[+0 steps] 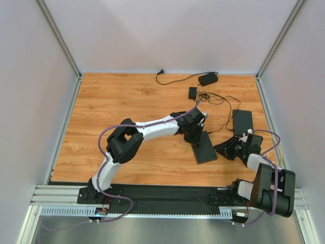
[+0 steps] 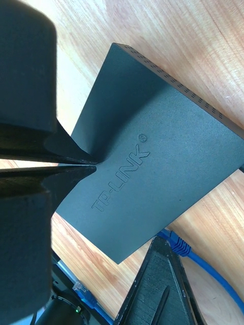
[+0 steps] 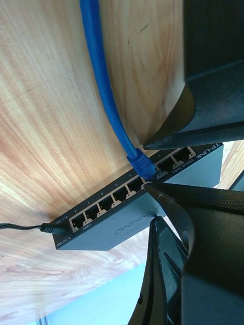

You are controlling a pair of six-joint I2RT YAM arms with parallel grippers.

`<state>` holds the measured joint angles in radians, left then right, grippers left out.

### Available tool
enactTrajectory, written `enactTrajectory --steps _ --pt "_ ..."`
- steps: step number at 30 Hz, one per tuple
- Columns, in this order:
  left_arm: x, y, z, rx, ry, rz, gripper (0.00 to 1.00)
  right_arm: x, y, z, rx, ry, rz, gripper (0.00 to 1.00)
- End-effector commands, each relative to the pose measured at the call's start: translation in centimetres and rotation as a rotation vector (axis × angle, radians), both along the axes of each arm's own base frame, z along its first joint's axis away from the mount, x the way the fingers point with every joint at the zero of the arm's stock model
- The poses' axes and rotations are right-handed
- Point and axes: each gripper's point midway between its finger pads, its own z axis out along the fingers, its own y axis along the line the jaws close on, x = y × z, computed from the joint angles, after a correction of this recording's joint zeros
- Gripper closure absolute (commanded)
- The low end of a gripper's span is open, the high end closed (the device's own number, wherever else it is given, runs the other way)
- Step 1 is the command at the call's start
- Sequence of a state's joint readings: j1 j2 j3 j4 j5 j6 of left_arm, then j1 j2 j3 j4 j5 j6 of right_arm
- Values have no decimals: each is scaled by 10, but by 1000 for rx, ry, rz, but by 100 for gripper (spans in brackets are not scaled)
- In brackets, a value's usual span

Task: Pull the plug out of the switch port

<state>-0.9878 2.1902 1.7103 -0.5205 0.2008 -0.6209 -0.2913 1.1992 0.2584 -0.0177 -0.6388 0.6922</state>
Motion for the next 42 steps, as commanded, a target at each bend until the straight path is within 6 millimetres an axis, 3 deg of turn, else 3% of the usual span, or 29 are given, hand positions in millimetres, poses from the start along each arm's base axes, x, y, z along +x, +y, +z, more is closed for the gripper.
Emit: enactTrajectory --steps 1,8,14,20,23,30,42 --pt "-10 13 -24 80 49 -1 91 1 -2 -3 -7 -9 -13 65" --pt "-11 14 -26 87 48 -2 91 1 -4 -9 -8 17 -28 66" --pt "-13 15 -27 88 57 -7 92 0 -8 -16 -15 59 -53 74" --pt "-14 17 -30 98 61 -10 93 -1 -11 -20 -28 84 -76 85" --pt "-14 20 -35 116 63 -5 94 0 -15 -22 -41 95 -91 99" --pt "-19 29 -51 168 93 -7 100 0 -16 -26 0 139 -177 100" --pt "-27 41 -70 214 117 -38 100 8 -54 -6 -156 112 -369 100"
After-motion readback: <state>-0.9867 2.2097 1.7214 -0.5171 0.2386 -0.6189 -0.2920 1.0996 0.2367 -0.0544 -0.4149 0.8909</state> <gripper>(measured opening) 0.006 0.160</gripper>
